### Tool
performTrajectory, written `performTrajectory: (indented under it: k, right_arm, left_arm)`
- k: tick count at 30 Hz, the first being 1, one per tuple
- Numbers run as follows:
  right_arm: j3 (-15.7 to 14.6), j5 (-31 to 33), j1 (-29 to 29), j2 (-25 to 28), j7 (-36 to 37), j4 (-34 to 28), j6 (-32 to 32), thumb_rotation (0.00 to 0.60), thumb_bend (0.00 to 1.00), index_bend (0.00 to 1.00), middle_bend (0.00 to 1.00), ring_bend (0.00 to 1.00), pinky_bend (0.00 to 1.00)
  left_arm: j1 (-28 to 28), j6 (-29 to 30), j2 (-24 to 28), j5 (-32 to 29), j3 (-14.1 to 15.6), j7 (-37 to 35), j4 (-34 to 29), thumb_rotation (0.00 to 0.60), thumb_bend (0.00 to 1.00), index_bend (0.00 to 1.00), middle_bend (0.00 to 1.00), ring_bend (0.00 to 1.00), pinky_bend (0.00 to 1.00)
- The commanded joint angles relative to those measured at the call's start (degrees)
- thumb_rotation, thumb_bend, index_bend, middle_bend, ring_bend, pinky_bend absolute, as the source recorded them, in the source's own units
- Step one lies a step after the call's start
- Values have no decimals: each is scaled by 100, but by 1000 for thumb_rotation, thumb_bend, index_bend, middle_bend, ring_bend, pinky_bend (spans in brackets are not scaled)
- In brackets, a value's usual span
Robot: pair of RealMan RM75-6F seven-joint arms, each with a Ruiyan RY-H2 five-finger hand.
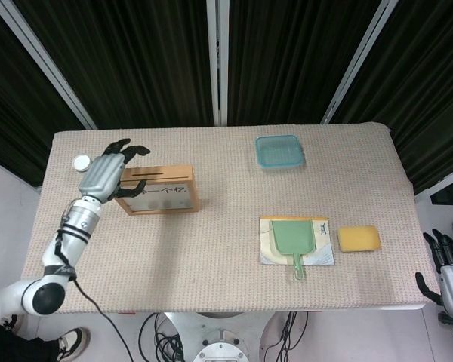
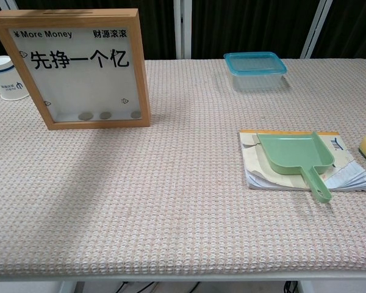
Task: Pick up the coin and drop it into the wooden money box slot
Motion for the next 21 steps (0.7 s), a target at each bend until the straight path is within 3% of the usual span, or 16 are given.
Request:
performTrajectory:
  k: [1, 4, 8, 13, 21]
  right_arm:
    - [44, -73, -16, -93, -15, 110, 170, 600, 345, 0, 0, 0, 0]
    - [50, -190, -43, -175, -44, 199, 362, 600, 340, 0, 0, 0, 0]
    - [49, -255, -79, -181, -193, 169, 498, 600, 337, 0, 0, 0, 0]
    - [56, -205, -115, -151, -447, 42, 514, 600, 335, 0, 0, 0, 0]
    - [25, -252, -129, -123, -682, -135, 527, 600, 334, 0, 0, 0, 0]
  left_arm:
    - [1198, 1491, 404, 2638, 1007, 597, -550, 600, 300, 247, 217, 35, 82]
    - [1951, 2508, 288, 3904, 1560, 938, -120, 600, 286, 263, 211, 35, 79]
    - [2669, 3305, 74, 4938, 2095, 1488, 812, 600, 260, 238, 184, 35, 83]
    - [3290, 3465, -130, 4941, 2469, 1081, 1270, 600, 236, 172, 133, 33, 74]
    - [3713, 3595, -373, 4801, 2408, 338, 1954, 600, 236, 167, 126, 33, 71]
